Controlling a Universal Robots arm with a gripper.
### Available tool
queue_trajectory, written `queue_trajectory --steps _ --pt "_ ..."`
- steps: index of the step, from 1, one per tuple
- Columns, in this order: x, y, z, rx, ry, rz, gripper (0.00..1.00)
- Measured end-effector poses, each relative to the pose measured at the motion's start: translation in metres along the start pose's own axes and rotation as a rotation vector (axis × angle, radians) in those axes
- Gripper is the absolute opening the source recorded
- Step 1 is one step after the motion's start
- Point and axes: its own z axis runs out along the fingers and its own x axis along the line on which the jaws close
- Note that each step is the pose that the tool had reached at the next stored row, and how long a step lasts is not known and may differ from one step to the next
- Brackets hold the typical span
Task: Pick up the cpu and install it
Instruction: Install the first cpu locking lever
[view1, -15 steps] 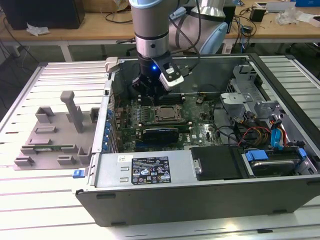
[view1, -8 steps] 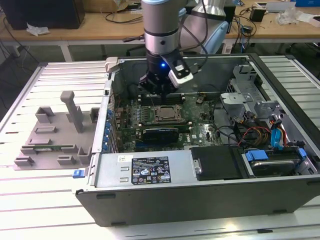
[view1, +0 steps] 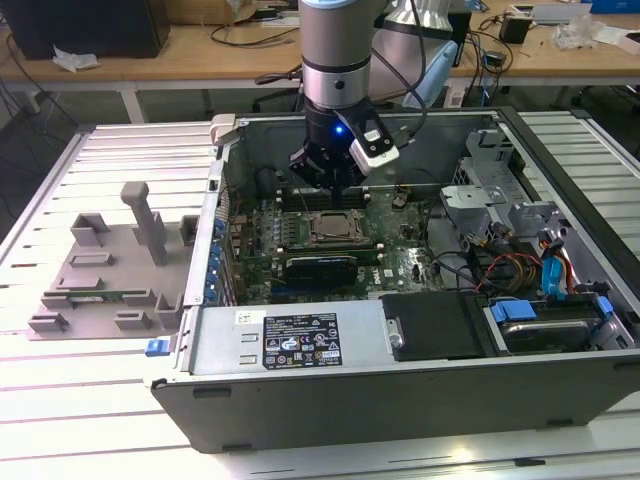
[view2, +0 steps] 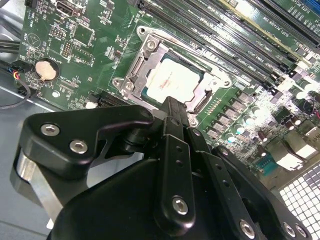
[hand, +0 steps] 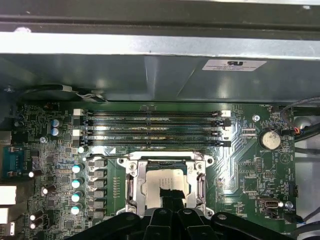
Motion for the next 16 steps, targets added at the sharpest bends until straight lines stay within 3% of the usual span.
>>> queue_trajectory --steps 9,16 --pt "0.0005 0.0 0.0 -0.0001 0.0 0.0 0.11" --pt "0.0137 0.0 -0.0005 0.0 0.0 0.0 0.11"
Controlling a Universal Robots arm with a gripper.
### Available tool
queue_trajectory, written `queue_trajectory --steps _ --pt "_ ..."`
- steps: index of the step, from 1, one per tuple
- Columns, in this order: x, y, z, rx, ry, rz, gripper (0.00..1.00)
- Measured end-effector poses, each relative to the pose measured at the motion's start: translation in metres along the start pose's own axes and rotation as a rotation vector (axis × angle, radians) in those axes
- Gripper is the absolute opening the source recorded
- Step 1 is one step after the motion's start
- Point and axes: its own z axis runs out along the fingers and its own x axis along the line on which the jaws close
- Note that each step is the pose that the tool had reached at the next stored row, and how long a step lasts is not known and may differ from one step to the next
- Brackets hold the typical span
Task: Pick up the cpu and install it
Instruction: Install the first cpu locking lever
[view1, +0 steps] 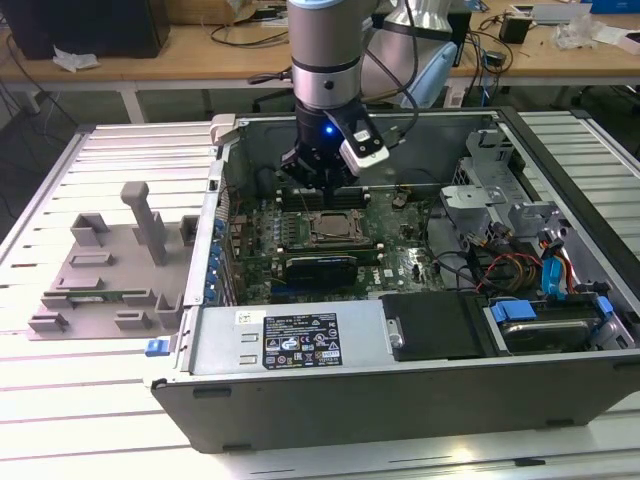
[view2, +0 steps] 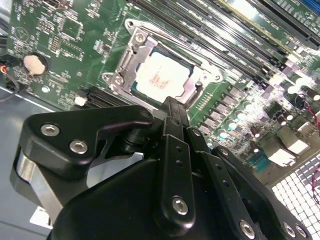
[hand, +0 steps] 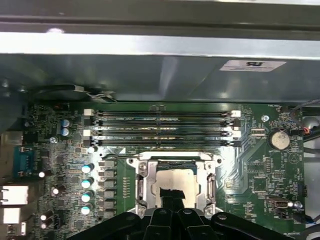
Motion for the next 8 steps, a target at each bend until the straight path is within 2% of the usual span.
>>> queue_trajectory --steps 8 --pt "0.0223 0.0 -0.0009 0.0 0.0 0.0 0.11"
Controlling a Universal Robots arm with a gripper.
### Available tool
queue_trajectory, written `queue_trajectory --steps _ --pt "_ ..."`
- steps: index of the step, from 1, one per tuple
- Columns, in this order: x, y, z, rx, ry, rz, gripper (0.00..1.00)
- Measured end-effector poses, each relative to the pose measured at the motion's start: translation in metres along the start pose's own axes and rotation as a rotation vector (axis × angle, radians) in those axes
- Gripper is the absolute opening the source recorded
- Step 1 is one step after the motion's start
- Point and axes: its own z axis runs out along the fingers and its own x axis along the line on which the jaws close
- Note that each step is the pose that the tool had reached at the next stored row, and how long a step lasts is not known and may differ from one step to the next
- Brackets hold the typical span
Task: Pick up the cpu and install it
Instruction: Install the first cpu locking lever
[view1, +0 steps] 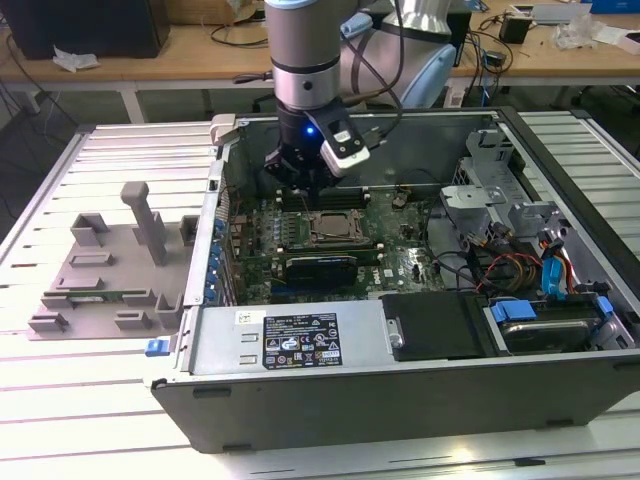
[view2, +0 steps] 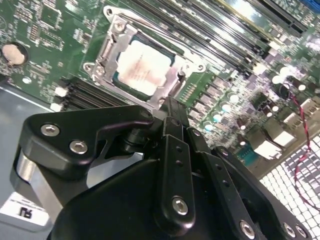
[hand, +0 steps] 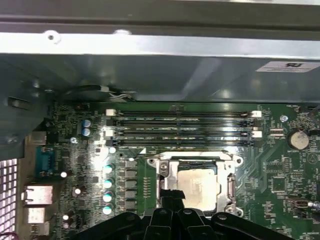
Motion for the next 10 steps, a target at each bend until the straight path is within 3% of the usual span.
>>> queue_trajectory --steps 10 --pt "0.0238 0.0001 -0.0009 0.0 0.0 0.0 0.11"
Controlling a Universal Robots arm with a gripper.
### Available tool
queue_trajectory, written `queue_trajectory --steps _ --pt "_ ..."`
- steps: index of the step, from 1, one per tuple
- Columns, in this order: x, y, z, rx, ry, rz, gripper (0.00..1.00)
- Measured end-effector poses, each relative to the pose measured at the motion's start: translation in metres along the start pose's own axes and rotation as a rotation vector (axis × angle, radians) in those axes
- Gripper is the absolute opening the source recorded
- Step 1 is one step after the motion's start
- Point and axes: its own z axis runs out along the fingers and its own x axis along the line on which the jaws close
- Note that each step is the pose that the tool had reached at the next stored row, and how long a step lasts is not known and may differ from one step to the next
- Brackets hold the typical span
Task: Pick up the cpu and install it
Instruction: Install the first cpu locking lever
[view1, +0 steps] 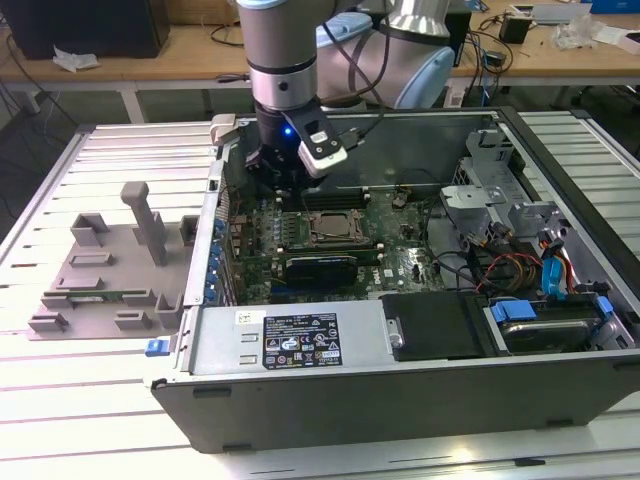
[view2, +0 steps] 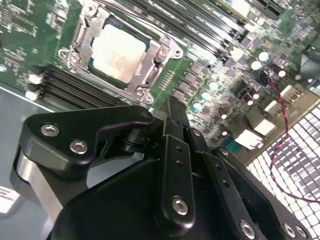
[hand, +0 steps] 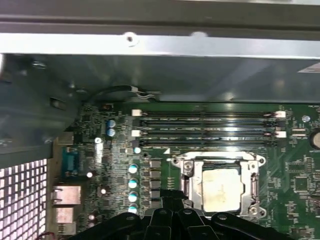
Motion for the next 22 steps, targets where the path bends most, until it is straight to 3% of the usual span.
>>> queue_trajectory --steps 2,3,4,5,6,8,9,10,11,15,16,17,22 --pt "0.0043 0.0 -0.0002 -0.0011 0.0 0.0 0.11" --pt "0.0063 0.0 -0.0003 -0.0072 -0.0001 0.0 0.11" --pt "0.0081 0.0 -0.0003 -0.0236 -0.0003 0.001 0.11" --pt "0.0091 0.0 -0.0004 -0.0341 -0.0004 0.001 0.11" --pt "0.0092 -0.0002 -0.0003 -0.0785 -0.0005 0.003 0.11" --pt "0.0095 -0.0003 -0.0002 -0.1105 -0.0006 0.004 0.11" --pt "0.0101 -0.0003 -0.0002 -0.1378 -0.0006 0.005 0.11" --pt "0.0106 -0.0003 -0.0001 -0.154 -0.0007 0.006 0.11" --pt "0.011 -0.0003 0.0 -0.1638 -0.0007 0.006 0.11" --pt "0.0122 -0.0003 0.0001 -0.1886 -0.0007 0.007 0.11" --pt "0.0122 -0.0004 0.0002 -0.2029 -0.0008 0.008 0.11" --pt "0.0122 -0.0004 0.0002 -0.2084 -0.0008 0.008 0.11" --pt "0.012 -0.0004 0.0002 -0.2095 -0.0007 0.008 0.11"
